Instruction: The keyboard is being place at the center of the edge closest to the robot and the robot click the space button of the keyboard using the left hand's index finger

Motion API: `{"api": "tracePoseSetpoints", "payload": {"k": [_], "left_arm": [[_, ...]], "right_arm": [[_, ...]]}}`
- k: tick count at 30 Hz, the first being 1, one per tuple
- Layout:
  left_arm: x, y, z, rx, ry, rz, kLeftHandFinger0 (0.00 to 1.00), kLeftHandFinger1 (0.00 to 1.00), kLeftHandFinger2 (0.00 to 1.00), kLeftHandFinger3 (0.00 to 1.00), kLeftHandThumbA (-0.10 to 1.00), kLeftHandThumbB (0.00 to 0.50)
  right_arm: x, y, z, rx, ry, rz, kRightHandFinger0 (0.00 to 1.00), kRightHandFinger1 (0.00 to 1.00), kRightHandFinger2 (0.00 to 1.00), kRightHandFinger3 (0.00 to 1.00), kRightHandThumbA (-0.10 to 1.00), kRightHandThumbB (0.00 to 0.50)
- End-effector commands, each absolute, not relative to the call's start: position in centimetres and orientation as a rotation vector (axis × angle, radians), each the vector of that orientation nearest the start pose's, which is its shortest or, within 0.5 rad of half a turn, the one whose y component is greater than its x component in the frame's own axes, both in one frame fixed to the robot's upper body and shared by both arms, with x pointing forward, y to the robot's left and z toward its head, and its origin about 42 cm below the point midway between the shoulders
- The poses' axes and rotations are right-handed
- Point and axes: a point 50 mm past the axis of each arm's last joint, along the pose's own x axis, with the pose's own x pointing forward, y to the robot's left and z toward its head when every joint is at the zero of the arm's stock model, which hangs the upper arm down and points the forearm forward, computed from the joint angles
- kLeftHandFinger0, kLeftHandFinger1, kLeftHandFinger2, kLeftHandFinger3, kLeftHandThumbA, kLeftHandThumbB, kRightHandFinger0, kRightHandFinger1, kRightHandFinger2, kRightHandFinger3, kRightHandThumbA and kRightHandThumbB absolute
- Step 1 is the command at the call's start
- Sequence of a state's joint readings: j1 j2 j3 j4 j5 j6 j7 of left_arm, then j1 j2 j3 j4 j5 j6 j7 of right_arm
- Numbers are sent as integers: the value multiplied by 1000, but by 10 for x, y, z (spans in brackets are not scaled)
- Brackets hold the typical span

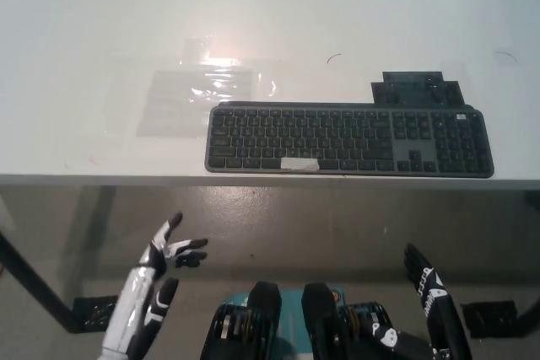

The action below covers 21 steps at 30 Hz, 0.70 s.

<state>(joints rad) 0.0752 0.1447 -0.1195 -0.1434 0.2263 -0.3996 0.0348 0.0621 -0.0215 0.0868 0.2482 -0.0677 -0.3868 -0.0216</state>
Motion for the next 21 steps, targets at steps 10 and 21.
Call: {"api": "tracePoseSetpoints", "payload": {"k": [10,21], "left_arm": [[311,162,224,731,-771,-237,0,0,0,1000,1000,466],[382,126,222,826,-626,-353,0,0,0,1000,1000,467]], "right_arm": [[258,-194,51,-88,-194,92,1000,1000,1000,1000,1000,400],[259,-195,51,-90,-193,88,1000,1000,1000,1000,1000,397]]}}
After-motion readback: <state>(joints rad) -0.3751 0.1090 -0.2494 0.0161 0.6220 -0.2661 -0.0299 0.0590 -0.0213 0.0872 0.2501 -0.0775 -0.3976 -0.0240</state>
